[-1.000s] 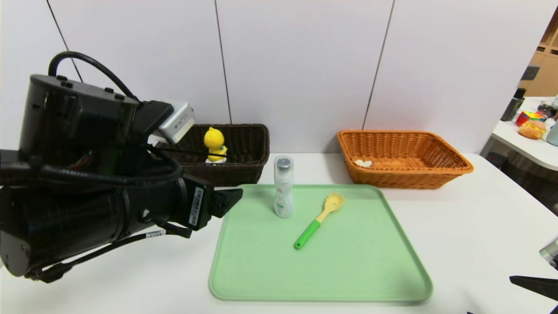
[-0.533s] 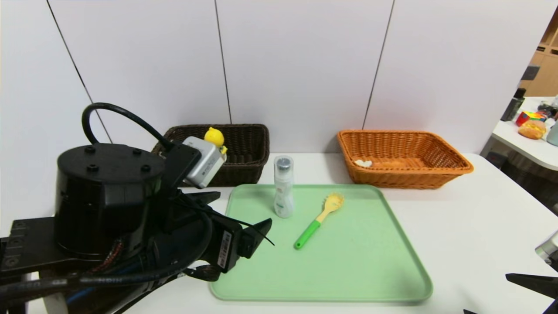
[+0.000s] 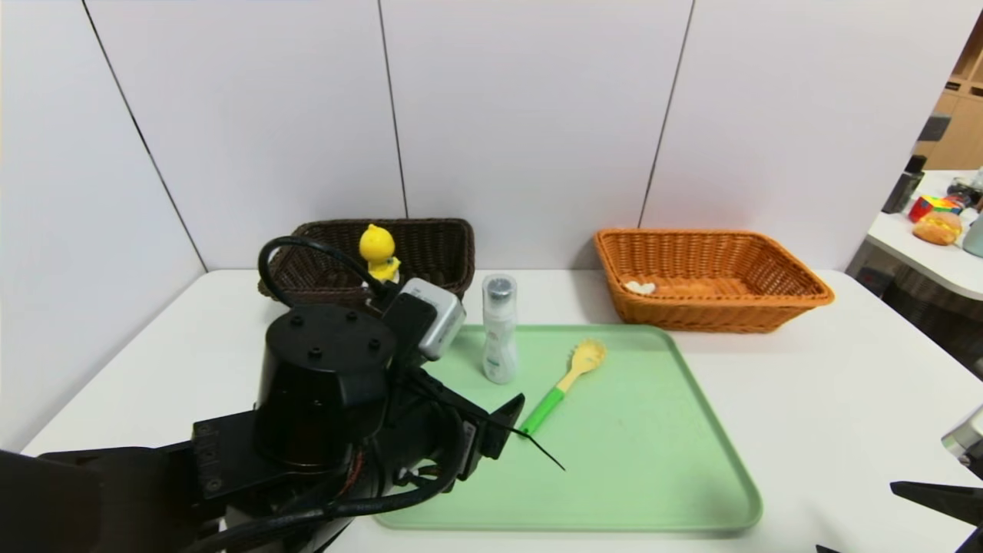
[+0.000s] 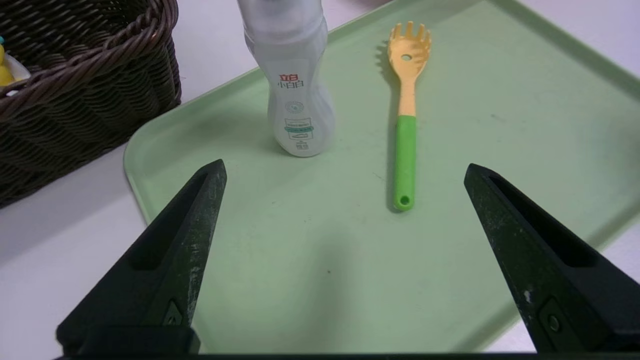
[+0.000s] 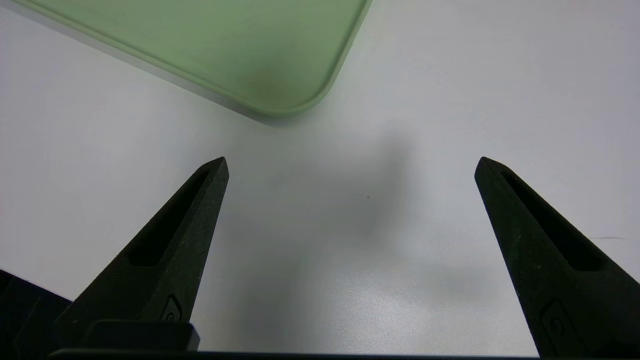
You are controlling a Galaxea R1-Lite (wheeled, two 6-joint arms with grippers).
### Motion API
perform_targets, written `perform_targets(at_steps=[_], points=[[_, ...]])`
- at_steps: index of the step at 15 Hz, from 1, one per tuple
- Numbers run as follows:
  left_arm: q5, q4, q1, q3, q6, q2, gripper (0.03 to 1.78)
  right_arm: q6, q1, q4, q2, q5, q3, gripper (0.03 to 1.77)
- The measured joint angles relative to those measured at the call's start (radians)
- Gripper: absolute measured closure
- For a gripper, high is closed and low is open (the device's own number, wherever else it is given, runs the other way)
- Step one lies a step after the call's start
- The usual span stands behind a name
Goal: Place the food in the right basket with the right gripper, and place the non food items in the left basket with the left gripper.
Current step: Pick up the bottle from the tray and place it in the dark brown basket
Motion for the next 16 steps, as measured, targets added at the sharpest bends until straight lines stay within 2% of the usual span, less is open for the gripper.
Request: perform_targets(at_steps=[4, 7, 16], points=[[-0.055, -0.119, 0.102, -0.034, 0.052, 0.103, 0.12, 0.0, 0.0, 0.0, 0.0, -0.001, -0.001, 0.1], [-0.059, -0.123, 0.145, -0.065, 0.053, 0.158, 0.12, 0.0, 0.001, 0.0, 0.0, 0.0, -0.002, 0.1], [-0.059, -0.121, 0.163, -0.178, 0.044, 0.257, 0.12, -0.017, 0.002, 0.0, 0.0, 0.0, -0.003, 0.1]])
